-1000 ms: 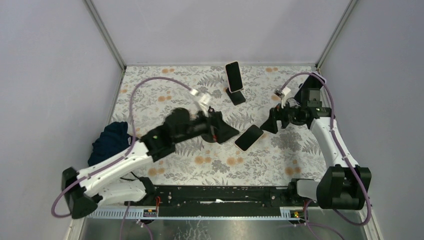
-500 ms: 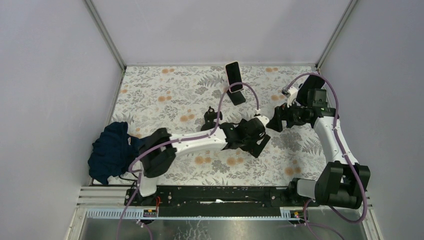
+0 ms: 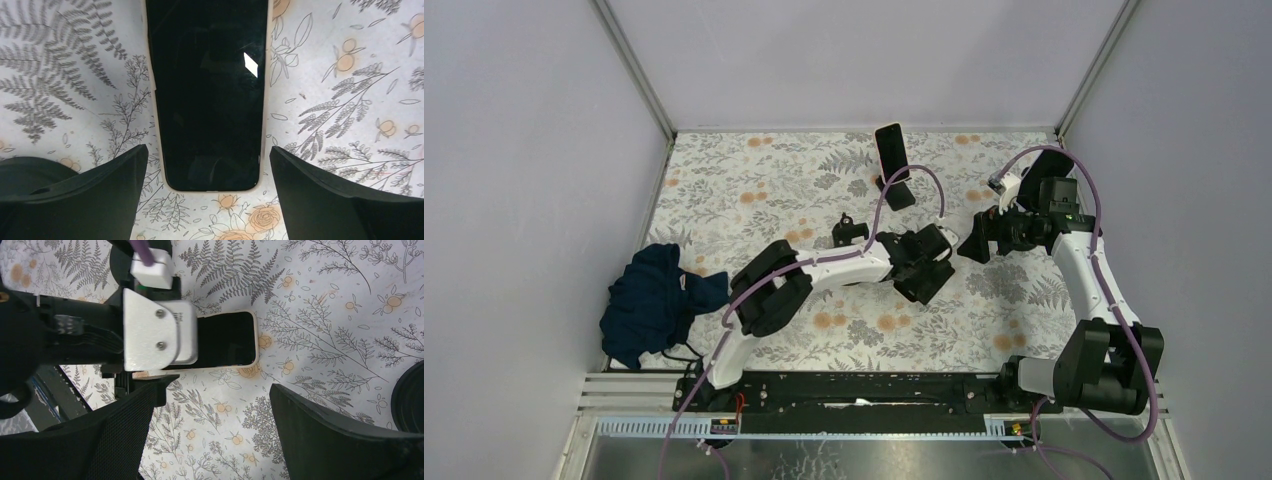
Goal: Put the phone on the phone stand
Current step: Pick up the phone at the center of the board.
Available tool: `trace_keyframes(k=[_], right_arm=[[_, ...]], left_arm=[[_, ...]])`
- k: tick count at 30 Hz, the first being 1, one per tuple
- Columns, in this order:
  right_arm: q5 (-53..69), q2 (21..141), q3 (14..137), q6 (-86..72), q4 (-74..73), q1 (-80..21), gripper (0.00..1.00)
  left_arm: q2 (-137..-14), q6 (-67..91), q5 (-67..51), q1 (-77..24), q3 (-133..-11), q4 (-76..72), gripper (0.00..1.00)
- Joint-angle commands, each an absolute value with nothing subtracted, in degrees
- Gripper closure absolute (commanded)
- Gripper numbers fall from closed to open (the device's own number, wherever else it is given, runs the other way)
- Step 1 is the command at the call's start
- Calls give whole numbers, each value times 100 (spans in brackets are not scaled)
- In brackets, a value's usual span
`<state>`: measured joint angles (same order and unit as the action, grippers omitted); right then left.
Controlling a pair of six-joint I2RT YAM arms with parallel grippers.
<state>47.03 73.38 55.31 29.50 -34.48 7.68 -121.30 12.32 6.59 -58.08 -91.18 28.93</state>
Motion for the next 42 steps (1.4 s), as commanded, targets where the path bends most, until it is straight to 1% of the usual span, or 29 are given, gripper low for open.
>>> trace_keyframes(k=[1, 5, 8, 13, 16, 18, 19, 20, 22, 23, 25, 27, 30, 35, 42], right_arm=[[4764, 7382, 5563, 2966, -3414, 800, 8], [4757, 7400, 5572, 2988, -3428, 800, 8], [4768, 7409, 5573, 2988, -3436, 800, 8], [4799, 7415, 5581, 2985, -3452, 800, 8], [4816, 7420, 5585, 2985, -3454, 800, 7], [4825, 7418, 5590, 2984, -3463, 800, 7], [4830, 7418, 5590, 2984, -3471, 800, 7], [4827, 7411, 5590, 2987, -3473, 800, 7], [4818, 7414, 5585, 2957, -3465, 800, 7], [4802, 7417, 5577, 2905, -3437, 807, 7], [4790, 7451, 5552, 2730, -3358, 824, 7], [4851, 7497, 5511, 2436, -3215, 842, 8], [5225, 7669, 5440, 2048, -3040, 844, 10], [5664, 8038, 5223, 1309, -2621, 835, 14], [5464, 8358, 4756, 321, -1860, 526, 18]], left_arm=[[-12294, 1011, 193, -5630, -9242, 2991, 1], [-12337, 1040, 53, -5557, -9202, 2969, 1], [-12426, 1129, 55, -5546, -9152, 2969, 4], [-12544, 1386, 203, -5567, -8966, 2964, 14], [-12524, 1430, 252, -5627, -8813, 2898, 15], [-12500, 1447, 222, -5654, -8700, 2829, 19], [-12491, 1458, 209, -5664, -8675, 2805, 23], [-12474, 1459, 190, -5668, -8662, 2784, 30], [-12373, 1486, 141, -5681, -8609, 2716, 49], [-12271, 1524, 109, -5685, -8542, 2644, 56], [-11952, 1605, 113, -5693, -8312, 2418, 64], [-11568, 1729, 115, -5696, -7971, 2015, 68], [-10984, 1921, 51, -5712, -7308, 1412, 73], [-10431, 2264, 111, -5785, -6541, 567, 78], [-10202, 2937, 125, -5827, -5982, -403, 80]])
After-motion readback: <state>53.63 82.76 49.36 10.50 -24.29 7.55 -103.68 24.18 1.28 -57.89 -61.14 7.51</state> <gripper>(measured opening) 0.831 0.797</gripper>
